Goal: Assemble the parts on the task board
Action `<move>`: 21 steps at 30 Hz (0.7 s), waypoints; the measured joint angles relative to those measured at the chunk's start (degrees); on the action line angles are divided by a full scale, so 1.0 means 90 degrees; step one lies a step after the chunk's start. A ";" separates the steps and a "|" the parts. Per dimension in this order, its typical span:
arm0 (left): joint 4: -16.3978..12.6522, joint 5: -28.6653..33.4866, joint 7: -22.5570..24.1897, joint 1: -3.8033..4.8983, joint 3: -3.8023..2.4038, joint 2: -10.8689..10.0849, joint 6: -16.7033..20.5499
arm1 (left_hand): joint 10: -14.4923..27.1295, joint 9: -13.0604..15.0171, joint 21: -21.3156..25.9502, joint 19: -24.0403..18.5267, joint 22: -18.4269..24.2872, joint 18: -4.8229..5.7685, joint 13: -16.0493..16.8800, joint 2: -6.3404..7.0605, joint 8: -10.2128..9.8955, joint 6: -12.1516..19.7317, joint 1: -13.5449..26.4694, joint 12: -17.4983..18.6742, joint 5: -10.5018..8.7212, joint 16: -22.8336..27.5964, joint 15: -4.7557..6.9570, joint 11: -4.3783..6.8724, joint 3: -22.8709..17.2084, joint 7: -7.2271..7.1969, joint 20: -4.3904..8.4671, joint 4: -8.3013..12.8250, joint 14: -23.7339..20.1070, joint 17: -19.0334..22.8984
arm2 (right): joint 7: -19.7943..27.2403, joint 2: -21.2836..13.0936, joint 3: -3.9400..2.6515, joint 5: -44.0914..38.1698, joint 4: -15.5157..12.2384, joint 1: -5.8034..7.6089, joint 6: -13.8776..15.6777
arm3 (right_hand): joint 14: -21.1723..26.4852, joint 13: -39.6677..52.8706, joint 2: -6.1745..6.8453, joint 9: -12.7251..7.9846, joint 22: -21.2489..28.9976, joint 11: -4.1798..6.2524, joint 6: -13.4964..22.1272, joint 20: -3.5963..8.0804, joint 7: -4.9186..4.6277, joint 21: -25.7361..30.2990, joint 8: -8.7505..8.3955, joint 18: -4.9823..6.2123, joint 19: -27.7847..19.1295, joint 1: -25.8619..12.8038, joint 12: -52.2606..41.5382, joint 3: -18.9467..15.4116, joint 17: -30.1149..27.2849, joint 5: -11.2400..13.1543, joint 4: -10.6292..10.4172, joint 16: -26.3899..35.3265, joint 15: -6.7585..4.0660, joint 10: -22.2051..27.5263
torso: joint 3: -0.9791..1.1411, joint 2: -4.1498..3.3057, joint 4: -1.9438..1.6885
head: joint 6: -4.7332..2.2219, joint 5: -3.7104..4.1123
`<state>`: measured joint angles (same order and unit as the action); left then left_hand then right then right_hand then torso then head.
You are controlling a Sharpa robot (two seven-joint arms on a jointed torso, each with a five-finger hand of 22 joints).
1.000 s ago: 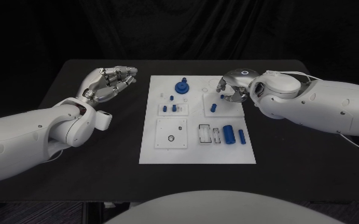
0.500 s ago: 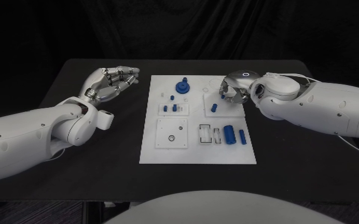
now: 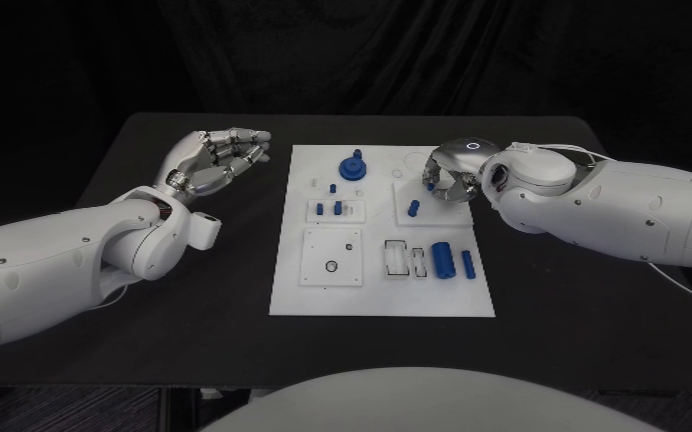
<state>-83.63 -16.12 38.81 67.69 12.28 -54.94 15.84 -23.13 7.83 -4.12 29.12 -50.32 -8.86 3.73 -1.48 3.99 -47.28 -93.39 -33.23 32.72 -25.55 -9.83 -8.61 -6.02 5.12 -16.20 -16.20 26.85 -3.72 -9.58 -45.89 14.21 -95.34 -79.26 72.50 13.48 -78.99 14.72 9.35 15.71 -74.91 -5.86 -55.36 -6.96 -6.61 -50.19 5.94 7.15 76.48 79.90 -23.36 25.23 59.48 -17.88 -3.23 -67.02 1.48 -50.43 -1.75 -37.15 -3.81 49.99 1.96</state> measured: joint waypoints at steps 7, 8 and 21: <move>0.0030 0.0002 0.0002 -0.0004 0.0000 0.0008 -0.0031 | 0.0000 -0.0007 -0.0025 0.0046 0.0008 0.0000 0.0001 0.0000 0.0000 0.0000 0.0000 0.0000 -0.0029 -0.0022 -0.0023 -0.0048 0.0000 0.0000 0.0001 0.0000 0.0023 0.0000 | 0.0040 0.0028 0.0000 0.0040 0.0038 -0.0005 0.0006 | 0.0000 -0.0028 0.0000 0.0004 0.0000 0.0007 0.0000 0.0000 0.0000 0.0000 0.0000 0.0000 0.0000 0.0000 0.0000 0.0017 0.0000 0.0000 -0.0018 0.0000 0.0000 -0.0054 | -0.0003 -0.0001 0.0009 | 0.0000 -0.0018; 0.0034 0.0002 0.0002 -0.0004 0.0000 0.0009 -0.0034 | 0.0000 -0.0007 -0.0025 0.0045 0.0008 0.0000 0.0000 0.0000 0.0000 0.0000 0.0000 0.0000 -0.0029 -0.0022 -0.0023 -0.0048 0.0000 0.0000 0.0001 0.0000 0.0023 0.0000 | 0.0046 0.0034 0.0000 0.0044 0.0046 -0.0006 0.0006 | 0.0000 -0.0031 0.0000 0.0004 0.0000 0.0015 0.0000 0.0000 0.0000 0.0000 0.0000 0.0000 0.0000 0.0000 0.0000 0.0017 -0.0001 0.0000 -0.0018 0.0000 0.0000 -0.0062 | -0.0004 -0.0001 0.0009 | 0.0000 -0.0018; 0.0063 0.0004 0.0004 -0.0015 0.0000 0.0019 -0.0085 | -0.0045 -0.0013 -0.0025 0.0137 0.0027 0.0000 0.0001 -0.0024 0.0000 -0.0024 -0.0025 -0.0050 -0.0053 -0.0065 -0.0096 -0.0092 0.0001 0.0024 -0.0045 -0.0001 0.0096 0.0000 | 0.0096 0.0113 -0.0004 0.0081 0.0135 -0.0018 0.0005 | -0.0046 -0.0103 -0.0047 0.0058 0.0001 0.0061 -0.0083 0.0046 -0.0009 -0.0044 0.0015 0.0000 0.0046 -0.0005 0.0000 0.0061 -0.0006 -0.0034 -0.0010 -0.0025 -0.0046 -0.0297 | -0.0010 -0.0001 0.0020 | 0.0000 -0.0052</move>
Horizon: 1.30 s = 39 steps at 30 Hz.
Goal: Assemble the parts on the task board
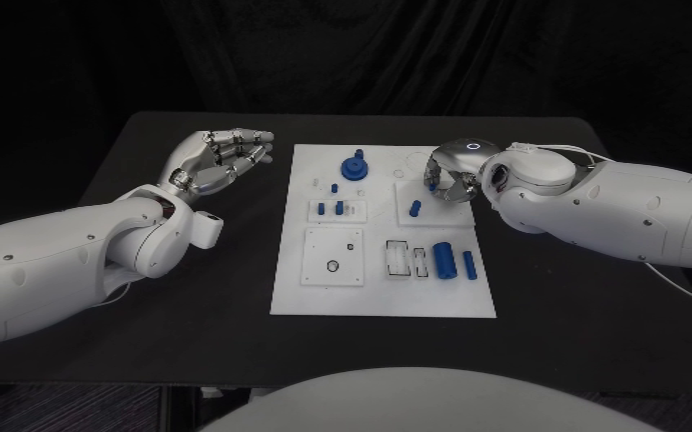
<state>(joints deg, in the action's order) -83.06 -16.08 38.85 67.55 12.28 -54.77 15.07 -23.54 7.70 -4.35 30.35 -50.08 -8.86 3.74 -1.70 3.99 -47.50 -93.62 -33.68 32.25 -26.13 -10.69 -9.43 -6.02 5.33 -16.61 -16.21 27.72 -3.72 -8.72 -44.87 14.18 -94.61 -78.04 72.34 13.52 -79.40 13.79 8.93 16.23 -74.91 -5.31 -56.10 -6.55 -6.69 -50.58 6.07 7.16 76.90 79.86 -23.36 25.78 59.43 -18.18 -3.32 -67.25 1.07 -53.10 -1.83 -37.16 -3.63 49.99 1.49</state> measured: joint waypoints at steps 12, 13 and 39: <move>0.0018 0.0002 0.0001 -0.0011 0.0000 0.0003 -0.0032 | -0.0034 -0.0012 -0.0023 0.0046 0.0019 0.0000 0.0000 0.0000 0.0000 0.0000 0.0000 -0.0025 -0.0023 -0.0029 -0.0053 -0.0034 0.0018 0.0000 0.0000 -0.0014 0.0053 0.0000 | 0.0032 0.0040 -0.0005 0.0106 0.0058 -0.0003 0.0008 | -0.0091 -0.0040 -0.0056 0.0042 0.0000 0.0066 -0.0065 0.0045 -0.0003 -0.0273 0.0034 0.0000 0.0159 -0.0010 0.0000 0.0017 0.0111 -0.0090 0.0018 -0.0119 -0.0091 -0.0198 | -0.0001 -0.0002 -0.0002 | 0.0000 -0.0016; 0.0018 0.0002 0.0001 -0.0011 0.0000 0.0003 -0.0033 | -0.0034 -0.0012 -0.0023 0.0046 0.0018 0.0000 0.0000 0.0000 0.0000 0.0000 0.0000 -0.0025 -0.0023 -0.0029 -0.0053 -0.0033 0.0034 0.0000 0.0000 0.0001 0.0053 0.0000 | 0.0034 0.0042 -0.0005 0.0110 0.0060 -0.0003 0.0008 | -0.0091 -0.0049 -0.0056 0.0043 0.0000 0.0066 -0.0061 0.0046 0.0001 -0.0273 0.0034 0.0000 0.0159 -0.0010 0.0000 0.0017 0.0111 -0.0090 0.0018 -0.0119 -0.0091 -0.0198 | -0.0001 -0.0002 -0.0002 | 0.0000 -0.0018; 0.0051 0.0003 0.0003 -0.0026 0.0000 0.0015 -0.0086 | -0.0059 -0.0017 -0.0023 0.0045 0.0038 0.0000 0.0000 -0.0011 0.0000 0.0000 0.0011 -0.0049 -0.0049 -0.0079 -0.0087 -0.0058 0.0033 0.0000 0.0000 0.0001 0.0131 0.0000 | 0.0036 0.0069 -0.0019 0.0162 0.0089 -0.0003 -0.0031 | -0.0118 -0.0115 -0.0125 0.0162 0.0000 0.0172 -0.0308 0.0171 0.0301 -0.0351 0.0137 0.0000 0.0284 -0.0030 0.0100 0.0054 -0.0390 -0.0089 0.0055 0.0192 -0.0199 -0.0503 | -0.0009 -0.0002 -0.0007 | 0.0000 -0.0074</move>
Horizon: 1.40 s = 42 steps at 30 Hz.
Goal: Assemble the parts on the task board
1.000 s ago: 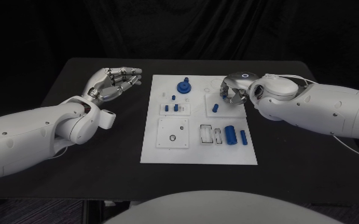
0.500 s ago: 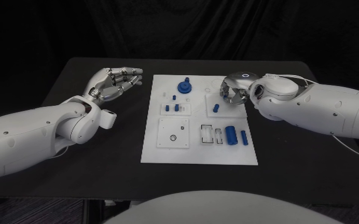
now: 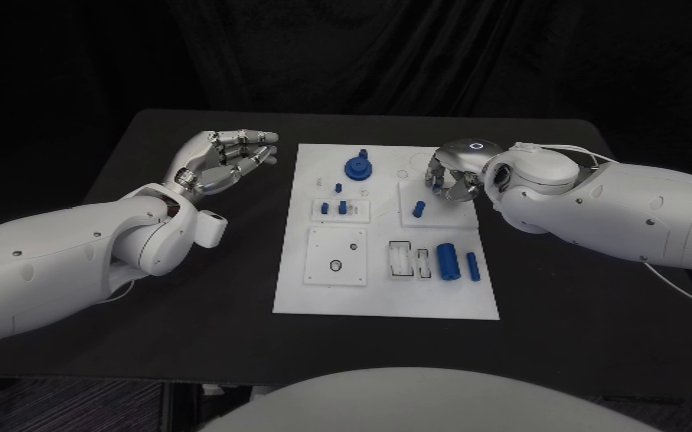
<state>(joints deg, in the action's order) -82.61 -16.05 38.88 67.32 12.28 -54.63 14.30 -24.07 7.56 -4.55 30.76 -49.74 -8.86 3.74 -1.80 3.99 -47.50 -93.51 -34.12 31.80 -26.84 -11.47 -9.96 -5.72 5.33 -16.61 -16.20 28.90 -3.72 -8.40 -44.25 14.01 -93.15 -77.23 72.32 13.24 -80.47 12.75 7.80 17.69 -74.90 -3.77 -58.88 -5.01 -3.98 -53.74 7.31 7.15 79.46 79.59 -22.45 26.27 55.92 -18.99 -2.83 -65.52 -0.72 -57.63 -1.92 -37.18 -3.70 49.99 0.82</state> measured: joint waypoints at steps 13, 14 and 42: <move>0.0013 0.0001 0.0001 -0.0023 0.0000 0.0014 -0.0036 | -0.0022 0.0001 0.0000 0.0000 0.0013 0.0001 0.0000 -0.0016 0.0025 -0.0024 0.0015 0.0000 -0.0024 0.0000 -0.0022 -0.0022 0.0000 0.0024 0.0000 0.0000 0.0022 0.0000 | 0.0000 0.0000 -0.0005 0.0008 -0.0006 0.0000 -0.0010 | -0.0045 -0.0053 -0.0067 0.0236 0.0000 0.0038 -0.0302 0.0037 -0.0052 -0.0019 0.0173 0.0000 0.0037 0.0054 0.0081 -0.0083 -0.0112 0.0044 0.0129 0.0085 -0.0045 -0.0123 | 0.0001 -0.0004 0.0003 | 0.0000 -0.0011; 0.0014 0.0001 0.0001 -0.0024 0.0000 0.0014 -0.0040 | -0.0022 0.0001 0.0000 0.0000 0.0013 0.0000 0.0000 -0.0016 0.0025 -0.0024 0.0015 0.0000 -0.0024 0.0000 -0.0022 -0.0022 0.0000 0.0024 0.0000 0.0000 0.0022 0.0000 | 0.0000 0.0000 -0.0005 0.0008 -0.0007 0.0000 -0.0010 | -0.0045 -0.0057 -0.0075 0.0246 0.0000 0.0046 -0.0302 0.0045 -0.0052 -0.0019 0.0173 0.0000 0.0045 0.0063 0.0084 -0.0082 -0.0116 0.0049 0.0131 0.0085 -0.0045 -0.0141 | 0.0001 -0.0004 0.0003 | 0.0000 -0.0011; 0.0021 0.0002 0.0002 -0.0044 0.0000 0.0006 -0.0095 | -0.0065 0.0001 0.0000 0.0023 0.0039 0.0001 0.0000 -0.0041 0.0050 -0.0069 0.0041 -0.0025 -0.0048 -0.0049 -0.0045 -0.0065 0.0017 0.0069 0.0024 -0.0017 0.0045 0.0000 | 0.0123 -0.0117 0.0015 0.0008 -0.0103 -0.0011 0.0122 | -0.0092 -0.0113 -0.0174 0.0520 0.0000 0.0088 -0.0359 0.0090 -0.0249 -0.0120 0.0252 0.0000 0.0090 0.0163 0.0232 -0.0135 -0.0120 0.0173 0.0272 0.0085 -0.0092 -0.0501 | 0.0004 -0.0003 0.0004 | 0.0000 -0.0051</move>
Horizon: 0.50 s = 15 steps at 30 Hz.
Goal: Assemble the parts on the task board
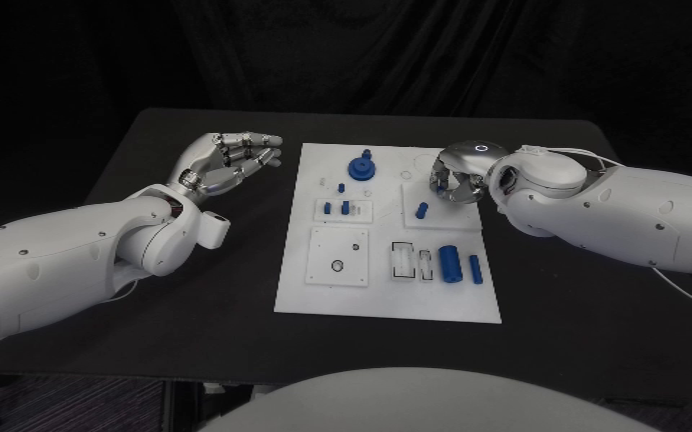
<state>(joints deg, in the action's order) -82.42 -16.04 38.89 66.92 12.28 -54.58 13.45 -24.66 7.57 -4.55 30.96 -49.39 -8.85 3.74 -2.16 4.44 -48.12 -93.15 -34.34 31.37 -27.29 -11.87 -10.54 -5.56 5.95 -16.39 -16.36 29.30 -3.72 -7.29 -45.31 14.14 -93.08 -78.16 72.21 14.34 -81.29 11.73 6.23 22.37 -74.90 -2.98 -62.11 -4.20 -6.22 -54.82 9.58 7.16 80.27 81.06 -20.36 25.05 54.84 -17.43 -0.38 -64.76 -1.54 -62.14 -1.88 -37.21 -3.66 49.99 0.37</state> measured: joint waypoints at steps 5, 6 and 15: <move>-0.0001 0.0000 0.0000 -0.0001 0.0000 -0.0003 0.0000 | 0.0000 0.0000 0.0000 0.0000 0.0000 0.0000 0.0000 0.0000 0.0000 0.0000 0.0000 0.0000 0.0000 0.0000 -0.0001 0.0000 0.0000 0.0000 0.0000 0.0000 0.0046 0.0000 | 0.0026 -0.0079 0.0000 0.0000 -0.0091 0.0000 0.0066 | 0.0000 0.0002 0.0000 0.0000 0.0000 -0.0001 -0.0021 0.0000 -0.0021 0.0000 0.0020 0.0000 0.0000 0.0000 0.0015 0.0000 0.0008 0.0000 0.0000 0.0000 0.0000 0.0000 | -0.0001 0.0004 0.0000 | 0.0000 -0.0021; -0.0002 0.0000 0.0000 -0.0001 0.0000 -0.0003 0.0000 | 0.0000 0.0000 0.0000 0.0000 0.0000 0.0000 0.0000 0.0000 0.0000 0.0000 0.0000 0.0000 0.0000 0.0000 -0.0001 0.0000 0.0000 0.0000 0.0000 0.0000 0.0047 0.0000 | 0.0029 -0.0094 0.0000 0.0000 -0.0109 0.0000 0.0076 | 0.0000 0.0002 0.0000 0.0000 0.0000 -0.0001 -0.0021 0.0000 -0.0021 0.0000 0.0026 0.0000 0.0000 0.0000 0.0015 0.0000 0.0005 0.0000 0.0000 0.0000 0.0000 0.0000 | -0.0001 0.0004 0.0000 | 0.0000 -0.0022; -0.0002 0.0001 0.0001 -0.0001 0.0000 -0.0002 0.0001 | 0.0000 0.0000 0.0000 0.0000 0.0005 0.0000 0.0000 0.0000 0.0000 0.0000 0.0000 0.0000 0.0000 0.0000 -0.0001 0.0000 0.0000 0.0000 0.0000 0.0000 0.0046 0.0000 | 0.0041 -0.0264 0.0004 0.0003 -0.0406 0.0194 0.0138 | 0.0000 0.0005 -0.0008 0.0046 0.0000 -0.0012 -0.0021 0.0000 -0.0022 0.0029 0.0027 0.0000 0.0000 0.0009 0.0051 -0.0001 -0.0040 0.0001 0.0001 0.0027 0.0000 -0.0010 | -0.0002 0.0005 0.0000 | 0.0000 -0.0065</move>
<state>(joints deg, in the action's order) -82.43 -16.03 38.90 66.91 12.28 -54.60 13.46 -24.65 7.57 -4.55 30.96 -49.34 -8.85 3.74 -2.16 4.44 -48.12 -93.15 -34.34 31.37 -27.29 -11.88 -10.54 -5.56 5.95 -16.39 -16.36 29.72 -3.72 -6.92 -47.68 14.18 -93.05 -81.81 73.96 15.58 -81.29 11.78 6.16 22.78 -74.90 -3.09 -62.30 -4.20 -6.42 -54.56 9.83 7.15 80.27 81.14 -19.90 25.05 54.48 -17.42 -0.37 -64.51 -1.54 -62.23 -1.91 -37.16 -3.66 49.99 -0.22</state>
